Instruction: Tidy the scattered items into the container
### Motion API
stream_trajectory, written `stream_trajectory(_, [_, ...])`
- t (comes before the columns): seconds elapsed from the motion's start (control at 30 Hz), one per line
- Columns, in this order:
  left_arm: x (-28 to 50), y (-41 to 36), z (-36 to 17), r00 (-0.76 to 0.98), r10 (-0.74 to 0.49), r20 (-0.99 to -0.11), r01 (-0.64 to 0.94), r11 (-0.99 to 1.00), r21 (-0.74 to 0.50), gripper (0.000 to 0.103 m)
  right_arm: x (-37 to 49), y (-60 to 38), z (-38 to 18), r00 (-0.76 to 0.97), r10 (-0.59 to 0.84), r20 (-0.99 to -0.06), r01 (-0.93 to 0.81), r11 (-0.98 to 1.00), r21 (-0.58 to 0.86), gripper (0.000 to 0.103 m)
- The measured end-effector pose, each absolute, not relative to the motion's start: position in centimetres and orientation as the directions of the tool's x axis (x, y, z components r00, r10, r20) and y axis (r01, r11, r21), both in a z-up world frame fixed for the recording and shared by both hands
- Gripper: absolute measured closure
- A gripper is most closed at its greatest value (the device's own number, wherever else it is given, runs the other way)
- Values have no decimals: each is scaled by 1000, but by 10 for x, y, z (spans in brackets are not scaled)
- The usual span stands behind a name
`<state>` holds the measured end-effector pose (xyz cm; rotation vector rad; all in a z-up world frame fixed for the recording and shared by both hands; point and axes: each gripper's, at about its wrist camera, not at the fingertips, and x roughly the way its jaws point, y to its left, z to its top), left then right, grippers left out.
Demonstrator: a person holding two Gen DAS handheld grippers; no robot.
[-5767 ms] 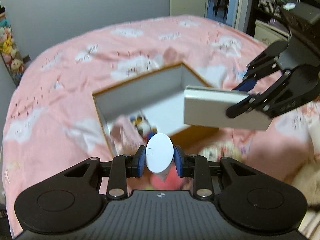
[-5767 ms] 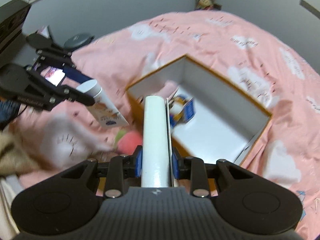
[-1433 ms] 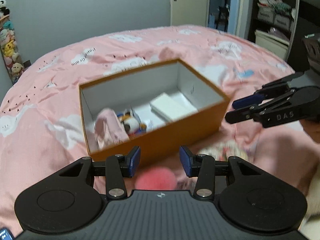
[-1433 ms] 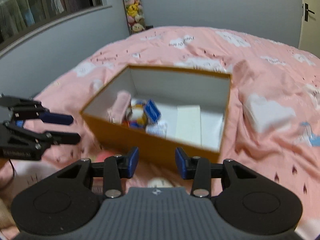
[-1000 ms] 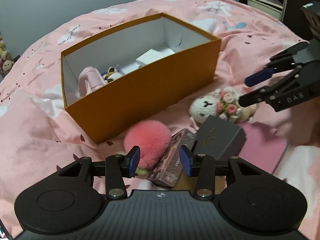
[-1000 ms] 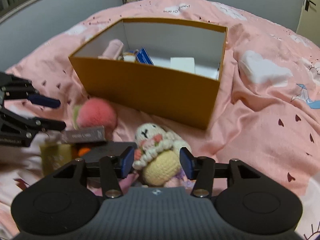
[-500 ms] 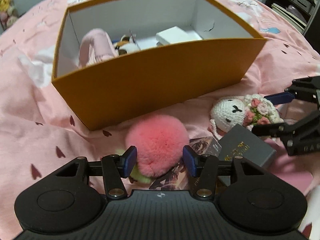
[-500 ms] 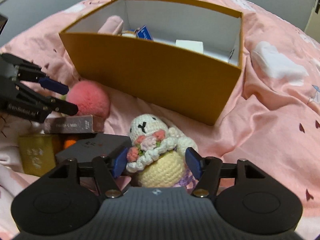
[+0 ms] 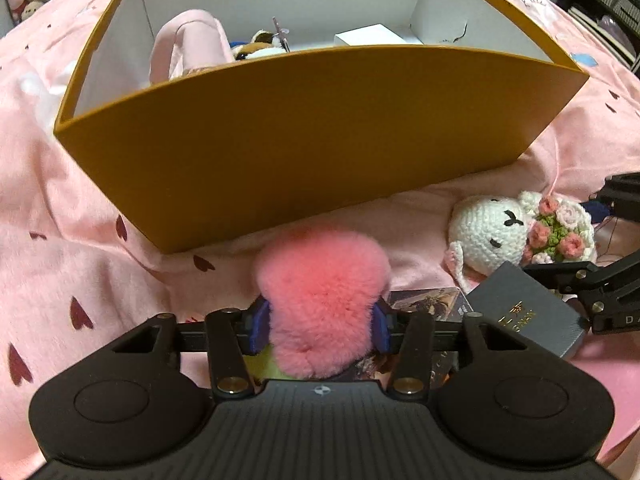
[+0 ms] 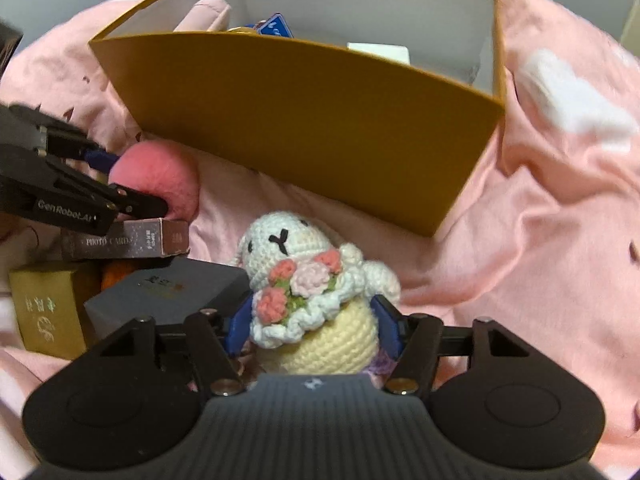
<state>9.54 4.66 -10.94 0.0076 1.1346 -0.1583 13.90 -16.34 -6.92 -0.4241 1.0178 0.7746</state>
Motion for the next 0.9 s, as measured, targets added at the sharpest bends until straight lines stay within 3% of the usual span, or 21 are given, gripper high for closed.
stream_trajectory(0.13, [89,45,-103,429,-115,-896,143,988,-59,62,130,-167,-64,321,387,-865,-749,663,19,45])
stream_trajectory(0.2, [84,46,-98,442,-121,-889,143,988,-63,80,127,-170,-61,325,396,-859,-751,660,20,46])
stream_trajectory(0.27, [82,50,-94,446,-136,-885,133,987,-85,85,123,-172,-55,328,410,-851,-751,659,28,47])
stream_trajectory(0.9, [69,55,-65,550,-150,-822,109,988,-108,103,113,-200,7,382,531,-756,-744,662,89,47])
